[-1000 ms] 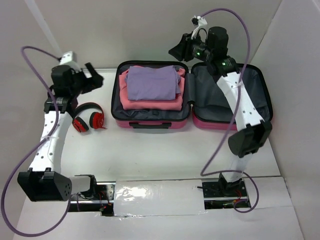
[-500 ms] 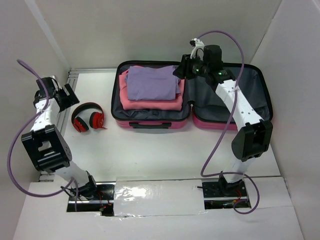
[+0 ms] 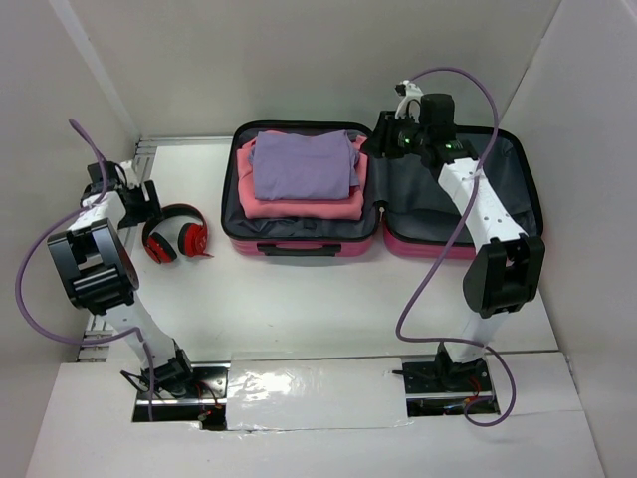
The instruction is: Pack the luggage
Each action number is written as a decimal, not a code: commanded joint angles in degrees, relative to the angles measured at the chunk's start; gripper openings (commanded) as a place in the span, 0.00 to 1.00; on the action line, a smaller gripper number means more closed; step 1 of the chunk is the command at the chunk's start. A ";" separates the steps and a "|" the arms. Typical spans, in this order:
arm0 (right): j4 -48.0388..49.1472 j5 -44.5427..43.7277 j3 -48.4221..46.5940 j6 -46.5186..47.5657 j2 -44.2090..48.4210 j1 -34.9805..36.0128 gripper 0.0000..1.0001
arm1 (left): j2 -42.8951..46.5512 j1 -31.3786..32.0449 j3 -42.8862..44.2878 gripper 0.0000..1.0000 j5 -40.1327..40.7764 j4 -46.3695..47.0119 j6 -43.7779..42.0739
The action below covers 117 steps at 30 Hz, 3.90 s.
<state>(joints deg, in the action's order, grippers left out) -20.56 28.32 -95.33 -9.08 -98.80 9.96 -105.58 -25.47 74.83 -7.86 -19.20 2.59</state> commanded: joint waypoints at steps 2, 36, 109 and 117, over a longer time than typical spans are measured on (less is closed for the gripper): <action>2.19 1.13 1.11 0.64 -0.25 -0.20 0.46 | -2.52 -0.37 4.71 0.85 -2.68 3.12 -5.92; -2.65 -2.73 -1.70 1.17 -4.82 -1.25 0.46 | -17.73 -0.37 14.91 0.42 -15.61 -6.55 -25.35; -9.77 -46.79 33.79 -23.26 30.86 -11.63 1.00 | -0.95 47.36 0.06 0.00 1.00 30.63 -18.33; -11.96 -42.91 37.32 -31.96 30.34 -13.29 1.00 | 1.86 47.36 -0.12 0.32 2.41 29.22 -17.27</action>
<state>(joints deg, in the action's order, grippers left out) -30.33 -14.70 -58.02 -36.82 -68.84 -2.31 -106.72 21.19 75.22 -5.52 9.28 -16.82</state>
